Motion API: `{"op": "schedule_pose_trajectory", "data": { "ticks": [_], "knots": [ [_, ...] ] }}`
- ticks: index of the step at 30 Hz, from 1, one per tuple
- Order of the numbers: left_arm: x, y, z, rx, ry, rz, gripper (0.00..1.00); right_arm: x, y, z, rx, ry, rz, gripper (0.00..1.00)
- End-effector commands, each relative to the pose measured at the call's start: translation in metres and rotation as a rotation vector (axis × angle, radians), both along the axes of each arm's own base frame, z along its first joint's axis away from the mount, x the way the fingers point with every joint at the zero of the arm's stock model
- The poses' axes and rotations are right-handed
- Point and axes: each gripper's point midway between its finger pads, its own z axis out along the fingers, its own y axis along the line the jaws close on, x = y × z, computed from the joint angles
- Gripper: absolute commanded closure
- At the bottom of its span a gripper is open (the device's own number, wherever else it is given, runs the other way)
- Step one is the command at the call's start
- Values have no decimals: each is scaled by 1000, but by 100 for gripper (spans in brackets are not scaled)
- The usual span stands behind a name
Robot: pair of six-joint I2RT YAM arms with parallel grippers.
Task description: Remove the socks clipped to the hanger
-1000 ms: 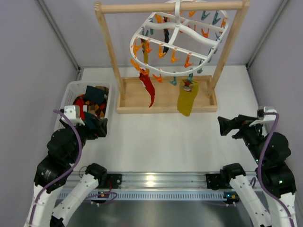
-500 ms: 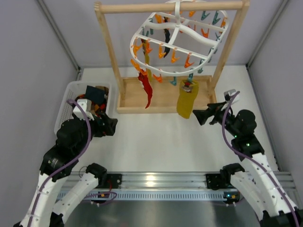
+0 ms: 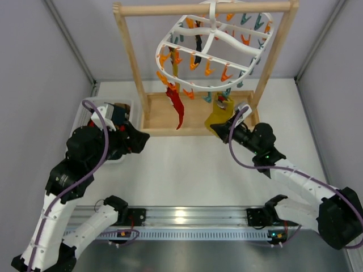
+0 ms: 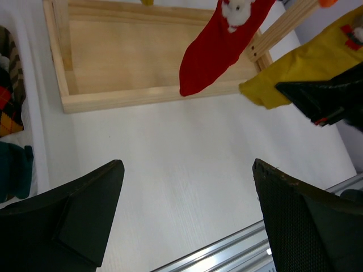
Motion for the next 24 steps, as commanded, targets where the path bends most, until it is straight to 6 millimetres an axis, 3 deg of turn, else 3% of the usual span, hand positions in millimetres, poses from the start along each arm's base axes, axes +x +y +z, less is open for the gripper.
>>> {"op": "schedule_pose_trajectory", "data": {
  "ticks": [1,3,4,6,9,12,13,14,17,21,22,24],
  "knots": [
    [20,-10,34,-56,-23,21,1,-5,16,47,117,-191,-80,100],
    [34,-8,47,-48,-36,64,1,0,14,43,139,-187,-184,100],
    [39,-11,50,-53,-30,70,2,-8,26,40,146,-173,-182,100],
    [55,-18,53,-43,-10,85,1,-8,28,41,136,-194,-252,100],
    [55,-40,86,-37,-80,85,1,-29,60,46,105,-206,-261,100],
    [63,-56,97,41,-127,149,2,-31,72,43,53,-209,-326,100],
    [51,-77,100,63,-145,98,1,-36,86,41,16,-218,-323,100],
    [52,-88,109,95,-173,98,1,-35,87,40,-10,-224,-358,100],
    [41,-102,133,140,-250,116,1,-40,106,38,-48,-229,-368,100],
    [51,-108,152,215,-304,179,1,-40,122,37,-77,-224,-359,100],
    [60,-122,143,295,-308,172,1,-40,128,38,-84,-223,-360,100],
    [64,-134,149,315,-321,165,1,-38,131,33,-120,-227,-377,100]
  ]
}}
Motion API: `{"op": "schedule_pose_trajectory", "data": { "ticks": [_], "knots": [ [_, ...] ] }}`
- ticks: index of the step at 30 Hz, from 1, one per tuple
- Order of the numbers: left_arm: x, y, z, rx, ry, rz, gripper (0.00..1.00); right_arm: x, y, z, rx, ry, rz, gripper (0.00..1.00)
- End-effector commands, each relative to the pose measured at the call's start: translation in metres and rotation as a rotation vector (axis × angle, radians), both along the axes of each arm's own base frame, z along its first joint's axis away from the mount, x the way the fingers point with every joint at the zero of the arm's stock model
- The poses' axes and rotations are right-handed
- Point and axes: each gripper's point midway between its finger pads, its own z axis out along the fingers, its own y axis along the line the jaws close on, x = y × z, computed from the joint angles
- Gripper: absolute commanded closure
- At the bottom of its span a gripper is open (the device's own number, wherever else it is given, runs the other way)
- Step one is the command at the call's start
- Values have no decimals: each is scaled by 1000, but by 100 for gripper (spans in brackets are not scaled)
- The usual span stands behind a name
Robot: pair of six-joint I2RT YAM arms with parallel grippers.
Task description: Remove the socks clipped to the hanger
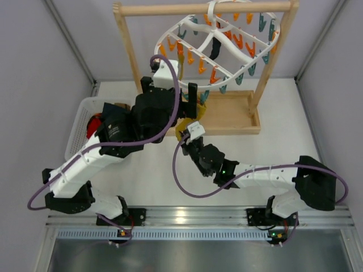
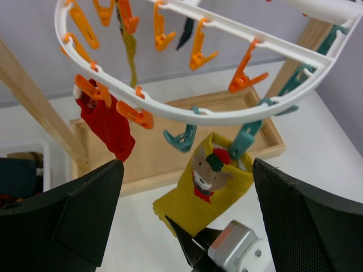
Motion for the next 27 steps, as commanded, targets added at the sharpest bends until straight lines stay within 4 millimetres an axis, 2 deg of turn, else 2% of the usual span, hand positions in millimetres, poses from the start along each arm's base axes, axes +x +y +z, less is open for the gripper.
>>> {"op": "schedule_pose_trajectory", "data": {
  "ticks": [1,4,6,9,13,22,27],
  "knots": [
    [18,-8,7,137,-68,92,1,3,8,26,27,-33,-67,100],
    [25,-13,9,188,-90,155,1,3,13,26,13,-29,-76,100],
    [32,-22,-2,257,-91,182,2,4,18,20,-33,-22,-76,100],
    [35,-32,-10,275,-85,178,2,3,22,25,-52,-35,-90,100],
    [37,-33,-10,294,-91,198,4,2,31,24,-81,-35,-78,100],
    [49,-33,-19,451,-121,339,13,-4,52,24,-129,-50,-37,100],
    [51,-39,-23,462,-119,340,24,-8,58,25,-133,-55,-14,100]
  ]
}}
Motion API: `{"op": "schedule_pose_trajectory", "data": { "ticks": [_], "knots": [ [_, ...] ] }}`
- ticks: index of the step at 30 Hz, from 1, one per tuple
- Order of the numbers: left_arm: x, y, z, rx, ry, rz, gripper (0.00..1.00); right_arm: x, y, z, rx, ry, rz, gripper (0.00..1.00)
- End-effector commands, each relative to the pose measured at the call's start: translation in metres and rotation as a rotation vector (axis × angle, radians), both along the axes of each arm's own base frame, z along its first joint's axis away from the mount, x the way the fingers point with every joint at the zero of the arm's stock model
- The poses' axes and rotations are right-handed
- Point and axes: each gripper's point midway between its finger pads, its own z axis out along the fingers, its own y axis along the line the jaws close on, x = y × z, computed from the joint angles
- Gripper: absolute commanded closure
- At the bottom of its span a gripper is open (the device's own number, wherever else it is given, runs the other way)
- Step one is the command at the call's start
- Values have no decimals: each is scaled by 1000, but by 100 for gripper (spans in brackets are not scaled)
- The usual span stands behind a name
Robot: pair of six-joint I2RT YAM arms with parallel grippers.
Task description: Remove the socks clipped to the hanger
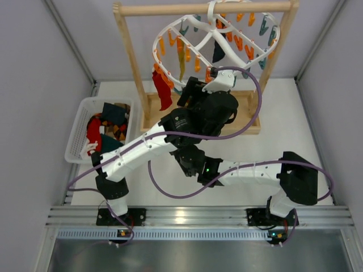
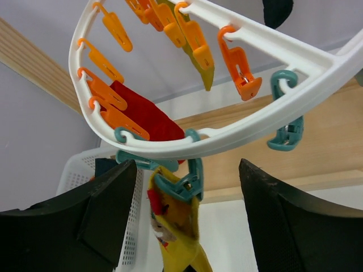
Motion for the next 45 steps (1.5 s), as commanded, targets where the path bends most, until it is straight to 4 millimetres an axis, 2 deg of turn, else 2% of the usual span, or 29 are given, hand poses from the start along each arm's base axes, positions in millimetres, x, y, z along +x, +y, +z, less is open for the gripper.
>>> {"op": "schedule_pose_trajectory", "data": {
  "ticks": [1,4,11,14,18,19,21,23,26,27,29,30,31,34,35,36,38,40,41,45],
  "knots": [
    [0,5,14,-11,-33,37,26,-10,16,19,21,-19,42,100],
    [3,3,9,0,-28,42,35,-13,18,22,25,-24,51,100],
    [6,10,4,0,-21,55,40,-16,17,24,28,-28,57,100],
    [12,17,2,-12,-14,62,46,-16,17,24,32,-26,60,100],
    [18,22,0,-21,-6,69,49,-16,16,25,42,-26,63,100],
    [18,22,0,-24,-3,64,52,-17,15,24,45,-25,65,100],
    [20,23,0,-30,-5,68,66,-17,15,26,53,-24,70,100],
    [21,22,1,-36,-2,62,72,-18,15,24,53,-21,71,100],
    [21,22,2,-38,-2,58,78,-20,11,24,58,-17,71,100],
    [21,22,2,-41,-2,58,80,-20,8,18,56,-7,70,100],
    [21,21,2,-44,0,52,80,-22,3,17,70,-1,69,100],
    [21,21,2,-48,2,49,80,-24,-2,7,65,15,67,100],
    [20,21,2,-53,3,42,80,-25,-5,5,71,19,66,100],
    [22,21,3,-79,8,31,93,-28,-20,-6,89,38,52,100],
    [23,22,4,-84,8,30,93,-30,-24,-3,105,38,53,100],
    [24,24,5,-94,7,34,95,-32,-28,-11,94,47,53,100],
    [24,24,5,-101,9,31,94,-34,-36,-14,96,53,50,100],
    [23,22,6,-124,16,8,87,-39,-39,-18,109,69,65,100],
    [22,20,5,-132,22,-7,70,-41,-46,-22,111,75,66,100],
    [15,18,8,-189,43,-73,43,-46,-60,-38,104,106,70,100]
  ]
}}
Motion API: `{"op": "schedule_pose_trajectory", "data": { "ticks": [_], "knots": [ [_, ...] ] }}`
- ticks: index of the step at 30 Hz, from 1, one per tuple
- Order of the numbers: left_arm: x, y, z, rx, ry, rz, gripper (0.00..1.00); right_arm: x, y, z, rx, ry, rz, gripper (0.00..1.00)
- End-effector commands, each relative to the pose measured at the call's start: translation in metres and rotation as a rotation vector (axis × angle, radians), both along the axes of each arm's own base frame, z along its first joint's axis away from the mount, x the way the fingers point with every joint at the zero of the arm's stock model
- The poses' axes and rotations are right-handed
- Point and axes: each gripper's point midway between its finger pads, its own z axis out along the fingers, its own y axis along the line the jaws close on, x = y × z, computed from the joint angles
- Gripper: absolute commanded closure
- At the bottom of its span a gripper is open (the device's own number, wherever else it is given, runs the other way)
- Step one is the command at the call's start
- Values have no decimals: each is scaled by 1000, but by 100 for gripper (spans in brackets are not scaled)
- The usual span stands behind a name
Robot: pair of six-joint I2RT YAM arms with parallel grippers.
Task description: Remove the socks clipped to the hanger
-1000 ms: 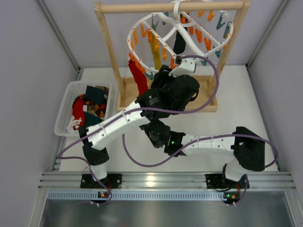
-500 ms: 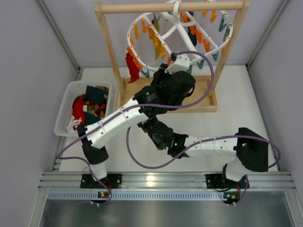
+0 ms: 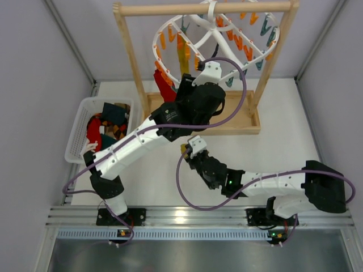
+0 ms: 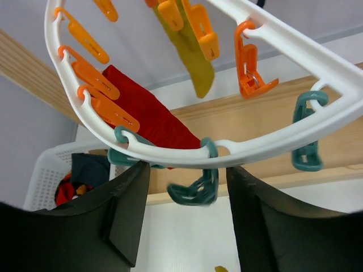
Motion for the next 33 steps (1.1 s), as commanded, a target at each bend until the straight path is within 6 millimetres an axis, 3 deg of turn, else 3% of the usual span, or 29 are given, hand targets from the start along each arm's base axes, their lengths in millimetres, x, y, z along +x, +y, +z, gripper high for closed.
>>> {"op": "schedule_pose_trajectory", "data": {
  "ticks": [1,5,6,7,10,11,12,13,15,18,19,21,22,24,25,27,28,30,31,33],
  "knots": [
    [-11,2,27,-148,-12,-89,38,-14,-3,10,116,37,25,100],
    [-25,22,36,-193,-14,-109,23,-16,-13,-2,125,77,39,100],
    [-28,26,36,-212,-13,-112,17,-14,-16,-7,129,98,36,100],
    [-32,32,37,-223,-12,-119,2,-16,-14,-10,129,114,62,100],
    [-52,64,40,-276,-17,-128,2,-18,-10,-13,148,162,133,100],
    [-55,72,25,-257,1,-117,2,-16,-7,-8,157,167,144,100],
    [-68,97,39,-332,-32,-109,2,-14,-5,-7,148,170,150,100],
    [-72,105,27,-319,-21,-102,2,-18,1,-8,129,182,187,100],
    [-87,138,36,-387,-56,-88,2,-18,20,5,130,181,241,100],
    [-99,163,32,-423,-75,-79,2,-22,56,21,147,187,358,100],
    [-108,180,37,-467,-100,-78,2,-22,76,29,155,185,403,100],
    [-114,194,42,-490,-120,-73,2,-22,99,37,138,177,460,100],
    [-117,202,46,-500,-132,-73,2,-16,122,45,143,170,479,100],
    [-118,206,48,-474,-140,-71,2,-10,145,50,127,164,506,100],
    [-117,205,49,-457,-140,-73,2,-6,172,56,132,155,540,100],
    [-116,206,52,-455,-145,-67,2,0,196,55,113,157,563,100],
    [-116,208,53,-457,-150,-58,2,6,223,58,118,151,591,100],
    [-116,211,55,-463,-157,-41,2,14,247,50,93,160,613,100],
    [-116,213,57,-469,-162,-34,2,19,270,49,105,151,644,100],
    [-116,218,60,-478,-173,-12,2,29,287,43,104,153,658,100]
  ]
}}
